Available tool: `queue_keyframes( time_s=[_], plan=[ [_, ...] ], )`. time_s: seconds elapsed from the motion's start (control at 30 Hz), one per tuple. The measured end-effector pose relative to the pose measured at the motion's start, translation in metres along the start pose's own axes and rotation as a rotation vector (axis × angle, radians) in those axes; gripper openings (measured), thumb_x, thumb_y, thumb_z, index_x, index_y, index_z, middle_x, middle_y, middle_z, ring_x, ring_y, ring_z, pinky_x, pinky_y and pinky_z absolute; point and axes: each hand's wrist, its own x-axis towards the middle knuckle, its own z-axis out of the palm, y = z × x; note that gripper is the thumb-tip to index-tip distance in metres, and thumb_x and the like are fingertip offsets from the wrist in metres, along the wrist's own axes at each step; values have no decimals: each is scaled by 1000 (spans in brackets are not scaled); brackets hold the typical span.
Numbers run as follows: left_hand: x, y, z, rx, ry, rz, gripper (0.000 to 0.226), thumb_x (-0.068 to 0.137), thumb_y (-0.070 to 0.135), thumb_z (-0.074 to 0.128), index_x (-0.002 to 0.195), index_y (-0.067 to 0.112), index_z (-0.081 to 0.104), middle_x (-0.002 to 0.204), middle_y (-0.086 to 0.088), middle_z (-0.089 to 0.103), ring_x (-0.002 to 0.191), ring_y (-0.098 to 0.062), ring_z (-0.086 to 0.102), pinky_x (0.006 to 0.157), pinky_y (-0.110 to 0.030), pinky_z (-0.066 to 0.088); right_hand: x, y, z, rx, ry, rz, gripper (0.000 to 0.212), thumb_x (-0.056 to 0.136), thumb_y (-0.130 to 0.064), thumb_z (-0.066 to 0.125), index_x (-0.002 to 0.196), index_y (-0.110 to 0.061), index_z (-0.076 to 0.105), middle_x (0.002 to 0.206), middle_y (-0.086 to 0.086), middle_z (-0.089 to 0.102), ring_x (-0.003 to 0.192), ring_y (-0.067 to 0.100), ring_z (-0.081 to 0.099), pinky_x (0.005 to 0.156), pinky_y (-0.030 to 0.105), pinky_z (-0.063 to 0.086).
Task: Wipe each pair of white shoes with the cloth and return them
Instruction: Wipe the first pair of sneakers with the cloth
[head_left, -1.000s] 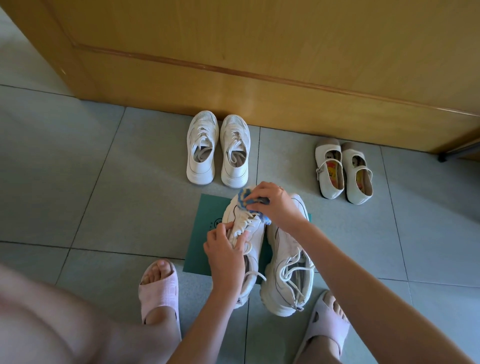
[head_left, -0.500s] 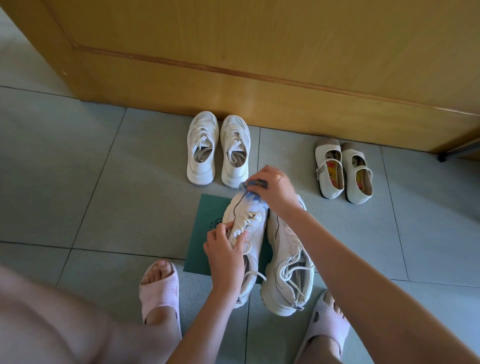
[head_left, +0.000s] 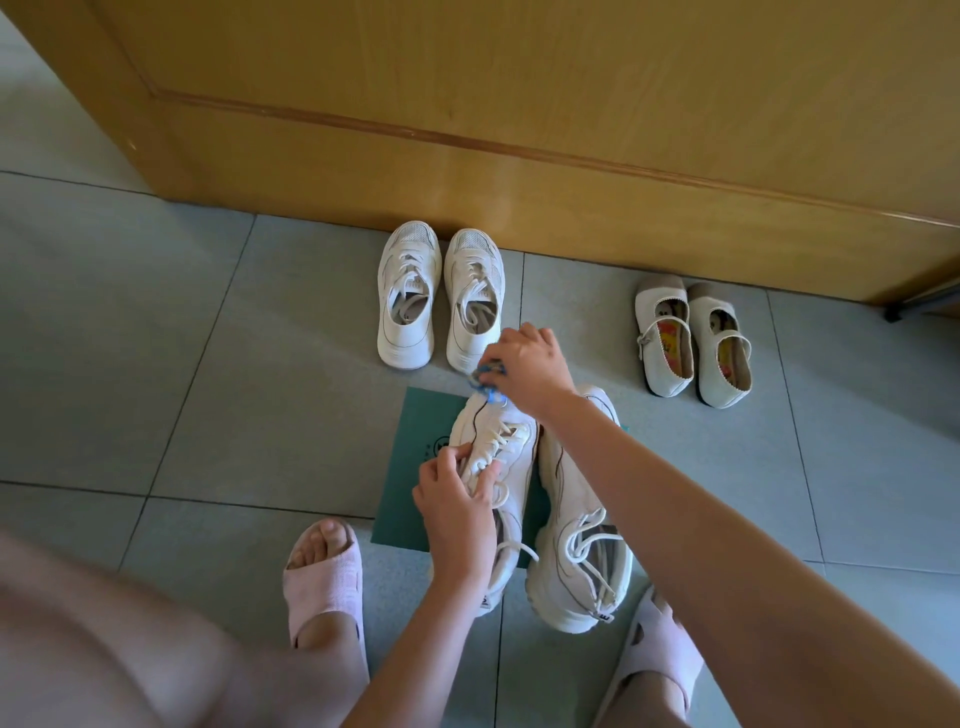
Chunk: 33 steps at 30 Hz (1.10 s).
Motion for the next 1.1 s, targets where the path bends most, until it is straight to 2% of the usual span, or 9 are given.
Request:
queue_keyframes(
  time_s=[0.13,0.2,0.3,0.4,0.47,0.63,0.93,1.0,1.1],
  plan=[
    [-1,1,0,3,8,8,33,86,32,64,114,15,57,115,-5,51,107,-19,44,87,-29,41,1,16,3,148,82,259,23,90,-36,56,104,-21,68,106,0,61,108,22,46,95,33,30],
    [-2,0,0,3,17,7,35,87,32,64,115,14,57,117,-5,51,108,-20,44,88,-32,44,0,15,0,292,98,289,20,88,-33,60,99,-20,69,101,1,62,107,22,45,93,33,31],
    [-4,-1,0,-9,47,-7,34,87,30,63,116,13,57,117,-6,52,109,-21,45,90,-35,45,-5,-4,-10,409,0,65,19,85,-35,64,98,-23,71,101,-4,62,104,19,41,96,34,31],
    [-5,-1,0,-3,75,-10,33,86,30,64,113,10,57,114,-9,53,108,-25,48,88,-34,44,-8,-31,-4,190,-202,-202,19,87,-39,60,102,-31,69,105,-9,57,105,16,35,97,33,27],
    [-5,-1,0,8,73,-20,34,86,30,64,113,10,57,115,-9,53,108,-24,47,87,-32,43,-8,-35,2,67,-200,-249,20,88,-41,58,103,-34,69,107,-10,55,107,16,35,98,32,26],
    [-4,-1,-1,-34,57,-50,33,86,30,64,115,15,58,117,-5,51,107,-19,43,86,-30,40,-5,-17,3,57,17,-68,22,89,-40,56,106,-31,67,109,-7,56,108,18,38,94,29,26],
    [-4,-1,-2,-57,39,-49,33,86,30,64,115,16,57,118,-4,50,104,-17,42,86,-30,41,-16,9,12,244,231,362,23,93,-27,53,104,-15,70,104,5,60,101,24,46,82,30,35],
    [-3,-2,-2,-49,37,-46,34,86,31,64,116,16,57,118,-5,50,106,-18,43,86,-32,42,-17,11,7,377,223,347,19,90,-25,58,101,-15,70,101,4,60,100,22,45,82,30,36],
    [-3,-3,-2,-43,39,-47,35,86,32,65,116,16,57,119,-6,51,106,-18,43,89,-35,44,-25,6,1,515,131,118,17,83,-24,68,97,-17,72,96,-2,58,94,16,42,82,28,37]
  ],
)
